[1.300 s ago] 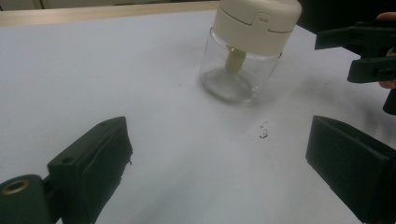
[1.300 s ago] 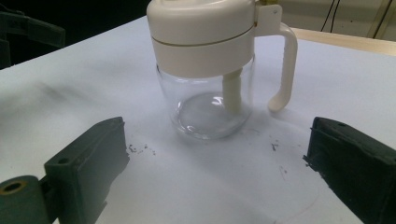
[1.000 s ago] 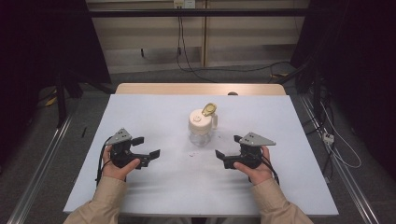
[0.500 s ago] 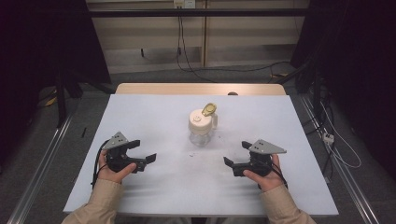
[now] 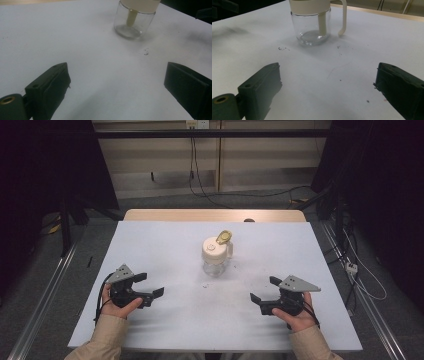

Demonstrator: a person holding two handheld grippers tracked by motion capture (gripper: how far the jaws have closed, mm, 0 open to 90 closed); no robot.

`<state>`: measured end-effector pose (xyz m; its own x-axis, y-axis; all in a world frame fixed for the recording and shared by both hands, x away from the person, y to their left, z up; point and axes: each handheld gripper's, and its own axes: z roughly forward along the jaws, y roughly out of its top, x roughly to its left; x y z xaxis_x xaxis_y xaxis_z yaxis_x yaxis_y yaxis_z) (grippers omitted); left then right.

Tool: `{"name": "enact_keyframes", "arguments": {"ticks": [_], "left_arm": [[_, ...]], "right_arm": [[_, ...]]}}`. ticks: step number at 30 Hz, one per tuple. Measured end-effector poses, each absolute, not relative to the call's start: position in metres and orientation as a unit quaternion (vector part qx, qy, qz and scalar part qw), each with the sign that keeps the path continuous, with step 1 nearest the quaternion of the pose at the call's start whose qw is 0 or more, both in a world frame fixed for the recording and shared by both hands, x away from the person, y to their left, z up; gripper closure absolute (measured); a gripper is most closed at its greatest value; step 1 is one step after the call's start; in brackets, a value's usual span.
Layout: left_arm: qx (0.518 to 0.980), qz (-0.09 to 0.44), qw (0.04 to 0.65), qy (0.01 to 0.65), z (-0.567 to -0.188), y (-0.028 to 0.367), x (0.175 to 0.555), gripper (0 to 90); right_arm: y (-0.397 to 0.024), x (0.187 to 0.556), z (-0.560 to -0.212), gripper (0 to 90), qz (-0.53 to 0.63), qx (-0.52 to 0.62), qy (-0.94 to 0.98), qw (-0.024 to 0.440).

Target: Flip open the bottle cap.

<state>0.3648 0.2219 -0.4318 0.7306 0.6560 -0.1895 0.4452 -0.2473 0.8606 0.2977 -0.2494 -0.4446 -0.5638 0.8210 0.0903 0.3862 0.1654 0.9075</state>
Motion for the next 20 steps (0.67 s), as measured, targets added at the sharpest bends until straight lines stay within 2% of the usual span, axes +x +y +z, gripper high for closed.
{"name": "enact_keyframes", "arguments": {"ticks": [20], "left_arm": [[0.784,0.11,0.494,0.359,-0.438,0.228,0.362,6.0]], "right_arm": [[-0.265,0.286,-0.449,6.0,0.49,0.418,0.731,0.225]]}}
